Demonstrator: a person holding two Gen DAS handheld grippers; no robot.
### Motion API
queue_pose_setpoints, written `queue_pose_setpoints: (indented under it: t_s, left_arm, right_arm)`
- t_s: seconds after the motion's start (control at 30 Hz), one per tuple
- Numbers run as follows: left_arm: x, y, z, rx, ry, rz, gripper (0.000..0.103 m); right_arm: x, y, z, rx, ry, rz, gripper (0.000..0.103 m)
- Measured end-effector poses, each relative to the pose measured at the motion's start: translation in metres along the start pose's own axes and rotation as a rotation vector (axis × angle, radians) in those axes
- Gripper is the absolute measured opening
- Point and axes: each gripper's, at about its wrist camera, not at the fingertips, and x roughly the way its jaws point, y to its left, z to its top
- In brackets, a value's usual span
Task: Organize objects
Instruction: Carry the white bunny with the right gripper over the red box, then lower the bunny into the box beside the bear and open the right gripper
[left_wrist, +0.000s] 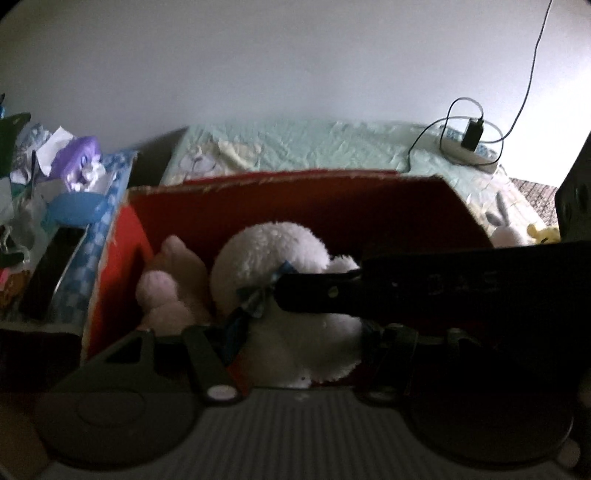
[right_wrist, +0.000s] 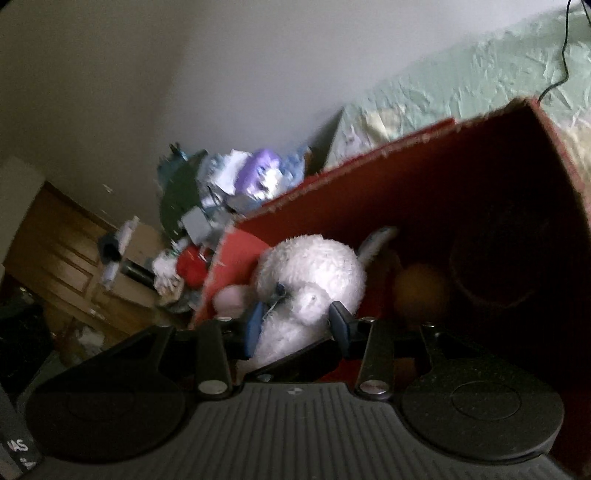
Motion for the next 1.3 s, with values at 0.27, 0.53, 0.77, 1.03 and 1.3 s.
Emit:
queue_pose_setpoints:
  t_s: [0.27, 0.53, 0.77, 1.03, 1.3]
  left_arm:
    - [0.012, 0.018, -0.003, 0.017, 0.03, 0.009, 0.08]
    - [0.013, 0.02, -0.003, 0.029, 0.053, -0.012, 0.088]
    - [0.007, 0.026, -0.004, 0.008, 0.06, -0.049, 0.091]
    - [-0.012, 0.039, -0.001, -0.032, 0.027, -0.051, 0.085]
    - [-0.011, 0.032, -0.001, -0.009, 0.031, 0.015, 0.081]
  right_arm:
    - [0.011, -0.001, 0.003, -0.014, 0.08, -0.023, 0.044]
    - [0.011, -0.003, 0.002, 0.005, 0.134, -0.027, 0.058]
    - [-0.008, -0.01, 0.001, 0.048, 0.101, -0.019, 0.062]
    - [-0.03, -0.019, 0.008, 0.084, -0.01, -0.09, 0.035]
    - [-0.001, -0.003, -0.001, 0.031, 0.093, -0.12, 0.024]
